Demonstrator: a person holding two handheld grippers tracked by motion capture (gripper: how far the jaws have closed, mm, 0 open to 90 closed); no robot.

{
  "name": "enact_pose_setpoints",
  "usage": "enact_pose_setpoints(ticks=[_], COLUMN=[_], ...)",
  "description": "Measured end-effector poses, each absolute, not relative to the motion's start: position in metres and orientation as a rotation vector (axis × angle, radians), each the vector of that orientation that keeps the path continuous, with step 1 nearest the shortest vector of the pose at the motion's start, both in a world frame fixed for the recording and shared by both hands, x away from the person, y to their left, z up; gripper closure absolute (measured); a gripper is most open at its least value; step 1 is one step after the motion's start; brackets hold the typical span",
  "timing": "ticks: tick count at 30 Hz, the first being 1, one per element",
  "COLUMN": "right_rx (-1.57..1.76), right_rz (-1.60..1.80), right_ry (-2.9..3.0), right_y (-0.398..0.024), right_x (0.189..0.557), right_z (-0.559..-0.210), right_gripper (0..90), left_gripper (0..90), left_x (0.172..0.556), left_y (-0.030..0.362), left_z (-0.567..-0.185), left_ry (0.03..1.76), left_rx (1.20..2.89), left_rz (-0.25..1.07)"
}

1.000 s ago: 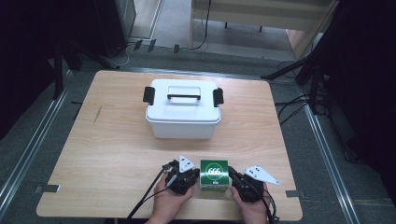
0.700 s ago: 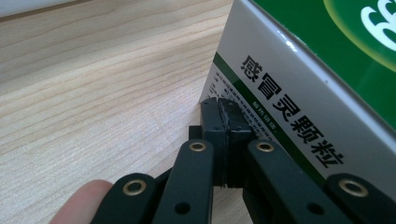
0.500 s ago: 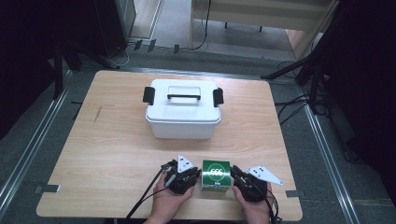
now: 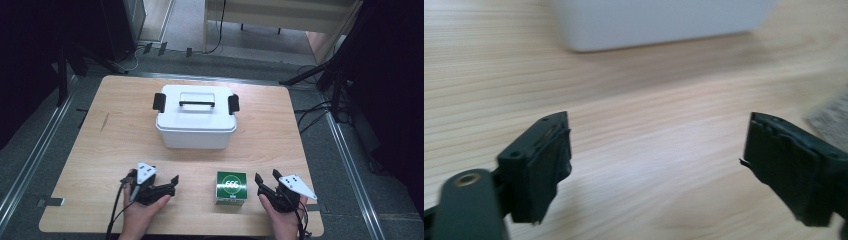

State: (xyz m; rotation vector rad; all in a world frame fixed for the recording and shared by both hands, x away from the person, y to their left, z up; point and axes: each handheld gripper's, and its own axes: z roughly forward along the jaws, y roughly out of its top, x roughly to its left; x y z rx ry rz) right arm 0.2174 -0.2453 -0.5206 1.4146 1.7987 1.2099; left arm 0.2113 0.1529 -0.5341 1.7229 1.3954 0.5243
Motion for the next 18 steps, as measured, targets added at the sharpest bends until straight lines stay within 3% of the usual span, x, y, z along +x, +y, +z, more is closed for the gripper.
enact_pose_setpoints(ticks=[1, 3, 4, 11, 18], right_rx=[1.415, 1.421, 1.420, 1.379, 1.347], right_rz=[1.210, 1.218, 1.250, 1.281, 1.284], right_ry=[1.799, 1.806, 1.805, 1.843, 1.885], right_y=[-0.245, -0.249, -0.253, -0.260, -0.260], right_x=[0.217, 0.217, 0.217, 0.219, 0.228], right_z=[-0.521, -0.516, -0.513, -0.501, -0.487], right_gripper=[28.8, 17.3, 12.7, 4.9, 1.8], left_gripper=[8.1, 5.9, 0.0, 0.0, 0.0], left_x=[0.211, 0.210, 0.207, 0.204, 0.204], left_y=[0.153, 0.169, 0.186, 0.231, 0.261], left_z=[-0.534, -0.535, -0.534, -0.526, -0.526], left_ry=[1.395, 1.417, 1.452, 1.489, 1.489], left_rx=[1.723, 1.707, 1.695, 1.558, 1.538], left_rz=[0.524, 0.558, 0.628, 0.729, 0.823])
